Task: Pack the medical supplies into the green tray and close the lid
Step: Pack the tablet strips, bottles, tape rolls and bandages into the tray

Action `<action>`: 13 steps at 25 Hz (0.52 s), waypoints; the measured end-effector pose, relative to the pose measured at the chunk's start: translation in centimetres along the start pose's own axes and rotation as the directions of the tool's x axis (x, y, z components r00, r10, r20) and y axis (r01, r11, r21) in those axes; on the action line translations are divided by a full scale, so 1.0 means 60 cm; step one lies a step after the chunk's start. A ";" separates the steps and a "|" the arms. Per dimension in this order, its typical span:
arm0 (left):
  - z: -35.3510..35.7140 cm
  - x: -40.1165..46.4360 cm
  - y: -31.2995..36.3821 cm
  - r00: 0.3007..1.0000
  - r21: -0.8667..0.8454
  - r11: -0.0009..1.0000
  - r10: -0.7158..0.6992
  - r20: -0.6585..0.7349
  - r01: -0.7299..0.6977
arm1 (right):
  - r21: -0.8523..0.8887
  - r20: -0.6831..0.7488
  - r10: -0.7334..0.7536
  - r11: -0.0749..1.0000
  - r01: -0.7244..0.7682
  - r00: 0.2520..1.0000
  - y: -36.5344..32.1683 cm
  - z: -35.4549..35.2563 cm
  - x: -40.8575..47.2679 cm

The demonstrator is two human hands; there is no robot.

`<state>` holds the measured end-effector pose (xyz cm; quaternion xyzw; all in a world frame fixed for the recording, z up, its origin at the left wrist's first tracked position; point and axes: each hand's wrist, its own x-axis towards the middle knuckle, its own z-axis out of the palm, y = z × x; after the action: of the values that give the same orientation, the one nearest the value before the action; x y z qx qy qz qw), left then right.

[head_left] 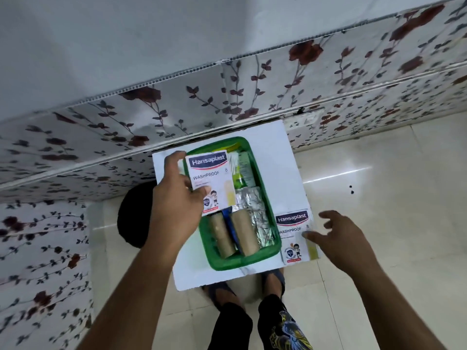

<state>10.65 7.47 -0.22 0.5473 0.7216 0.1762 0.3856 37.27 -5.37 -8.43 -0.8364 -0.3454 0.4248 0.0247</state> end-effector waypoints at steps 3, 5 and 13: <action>0.010 0.014 0.001 0.991 0.220 0.973 0.096 -0.092 -0.073 | -0.108 0.000 0.011 0.994 -0.011 1.000 0.004 0.032 -0.002; 0.015 0.011 -0.006 0.975 0.385 0.916 0.176 -0.134 -0.113 | -0.134 -0.040 0.006 0.991 -0.011 0.999 0.002 0.041 -0.009; 0.012 0.019 -0.046 0.916 0.694 0.601 0.308 0.258 -0.398 | -0.114 -0.150 -0.003 0.993 -0.014 0.989 -0.013 0.012 -0.035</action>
<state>9.29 7.44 -2.98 0.7956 0.5852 -0.0865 0.1306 35.47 -6.21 -7.20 -0.8669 -0.3642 0.3404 0.0012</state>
